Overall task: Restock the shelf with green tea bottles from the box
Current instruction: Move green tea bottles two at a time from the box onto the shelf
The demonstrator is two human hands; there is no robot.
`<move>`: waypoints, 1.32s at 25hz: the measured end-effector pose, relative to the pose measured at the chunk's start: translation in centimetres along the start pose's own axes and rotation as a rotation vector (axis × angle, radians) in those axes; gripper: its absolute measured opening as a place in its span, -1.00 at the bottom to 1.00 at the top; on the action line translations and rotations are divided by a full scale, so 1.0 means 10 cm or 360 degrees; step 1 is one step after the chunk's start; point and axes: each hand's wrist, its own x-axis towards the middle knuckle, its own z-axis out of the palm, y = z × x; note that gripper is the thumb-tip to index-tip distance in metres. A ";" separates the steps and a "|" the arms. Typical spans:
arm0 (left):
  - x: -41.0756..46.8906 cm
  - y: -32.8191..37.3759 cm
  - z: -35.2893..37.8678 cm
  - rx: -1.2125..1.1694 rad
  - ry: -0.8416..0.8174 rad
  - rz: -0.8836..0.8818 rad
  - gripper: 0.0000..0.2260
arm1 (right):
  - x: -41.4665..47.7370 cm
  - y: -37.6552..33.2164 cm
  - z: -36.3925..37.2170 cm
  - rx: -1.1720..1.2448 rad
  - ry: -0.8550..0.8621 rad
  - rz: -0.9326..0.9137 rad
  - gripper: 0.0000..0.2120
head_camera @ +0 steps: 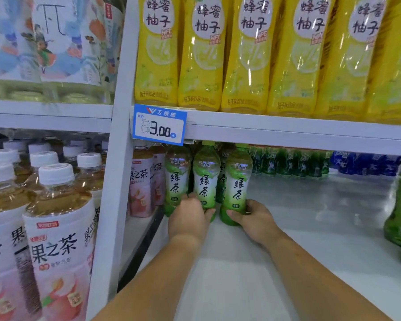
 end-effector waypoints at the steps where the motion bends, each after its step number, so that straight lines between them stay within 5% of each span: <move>1: 0.01 0.00 0.02 0.0010 0.0027 0.0008 -0.59 | 0.02 0.02 0.02 0.0019 -0.0004 -0.0007 -0.68; 6: 0.02 -0.02 0.09 -0.0002 0.0073 -0.0006 -0.61 | 0.10 0.05 0.04 0.0149 -0.0048 0.0032 -0.63; 11: 0.02 -0.05 0.07 -0.0045 0.0055 -0.0030 -0.64 | 0.04 0.01 0.08 -0.0211 0.0004 0.0009 -0.57; 21: -0.16 -0.01 -0.24 -0.0448 -0.0276 -0.0257 -0.81 | -0.20 -0.27 -0.07 -0.0147 -0.0141 0.0220 -0.64; 28: -0.61 -0.03 -0.52 -0.0998 -0.0585 -0.0283 -0.50 | -0.91 -0.44 -0.20 0.0116 -0.0017 0.0236 -0.69; 33: -0.94 -0.14 -0.79 -0.1012 -0.0674 -0.0152 -0.43 | -1.39 -0.57 -0.36 -0.0023 -0.0061 0.0140 -0.63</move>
